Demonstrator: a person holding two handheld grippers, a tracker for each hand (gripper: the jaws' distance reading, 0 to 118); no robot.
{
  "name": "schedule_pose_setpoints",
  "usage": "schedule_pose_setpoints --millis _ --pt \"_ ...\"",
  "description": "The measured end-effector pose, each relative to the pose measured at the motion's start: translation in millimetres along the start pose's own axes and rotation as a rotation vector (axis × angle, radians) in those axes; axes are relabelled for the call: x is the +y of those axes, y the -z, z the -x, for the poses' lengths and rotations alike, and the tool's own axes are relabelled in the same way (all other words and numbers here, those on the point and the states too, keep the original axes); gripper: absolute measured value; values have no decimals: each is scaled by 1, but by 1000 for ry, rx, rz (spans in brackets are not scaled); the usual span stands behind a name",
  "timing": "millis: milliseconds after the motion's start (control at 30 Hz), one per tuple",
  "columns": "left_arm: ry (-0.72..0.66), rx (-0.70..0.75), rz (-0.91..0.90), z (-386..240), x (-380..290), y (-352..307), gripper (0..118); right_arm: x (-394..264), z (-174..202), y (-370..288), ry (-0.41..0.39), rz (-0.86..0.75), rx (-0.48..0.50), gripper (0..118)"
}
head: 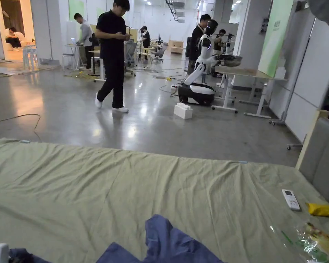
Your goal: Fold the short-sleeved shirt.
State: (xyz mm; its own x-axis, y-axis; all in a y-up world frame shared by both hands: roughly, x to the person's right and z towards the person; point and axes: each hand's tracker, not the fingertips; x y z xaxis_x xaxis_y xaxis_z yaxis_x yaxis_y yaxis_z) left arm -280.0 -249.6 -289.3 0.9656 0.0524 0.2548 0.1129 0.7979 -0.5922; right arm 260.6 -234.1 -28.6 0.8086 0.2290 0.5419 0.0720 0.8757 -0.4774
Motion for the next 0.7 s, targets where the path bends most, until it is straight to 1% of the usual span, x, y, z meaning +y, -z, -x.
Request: schedule_pose_setpoints --millis 67,100,233,300,333,467,500,533,567,600,633,667,700 --pt "-12 5 51 3 -22 -1 6 -20 1 -3 1 40 2 5" --pt "-17 20 70 16 -36 14 6 -29 2 -4 -12 59 -1 5" --pt "-68 34 152 32 -65 20 6 -56 7 1 -50 119 3 5" --pt "-82 41 167 38 -73 23 6 -70 7 4 -32 187 3 5" --pt "-85 37 172 40 -76 24 6 -72 8 8 -45 175 7 5" --pt "-49 35 195 40 -84 26 7 -78 13 8 -60 197 12 5" --pt "-36 37 194 37 -85 20 10 -78 15 7 -63 196 15 5" --pt "-26 50 192 36 -84 19 16 -77 17 6 -70 194 18 6" --pt "-8 82 185 36 -82 16 25 -76 19 4 -78 187 17 9" --pt "3 106 171 35 -81 13 41 -74 21 1 -88 176 17 17" --pt "3 105 157 35 -80 9 53 -72 23 0 -93 165 23 24" --pt "5 107 140 35 -77 6 61 -69 25 -1 -94 156 26 37" --pt "0 112 115 34 -72 3 64 -65 28 -4 -88 139 25 53"
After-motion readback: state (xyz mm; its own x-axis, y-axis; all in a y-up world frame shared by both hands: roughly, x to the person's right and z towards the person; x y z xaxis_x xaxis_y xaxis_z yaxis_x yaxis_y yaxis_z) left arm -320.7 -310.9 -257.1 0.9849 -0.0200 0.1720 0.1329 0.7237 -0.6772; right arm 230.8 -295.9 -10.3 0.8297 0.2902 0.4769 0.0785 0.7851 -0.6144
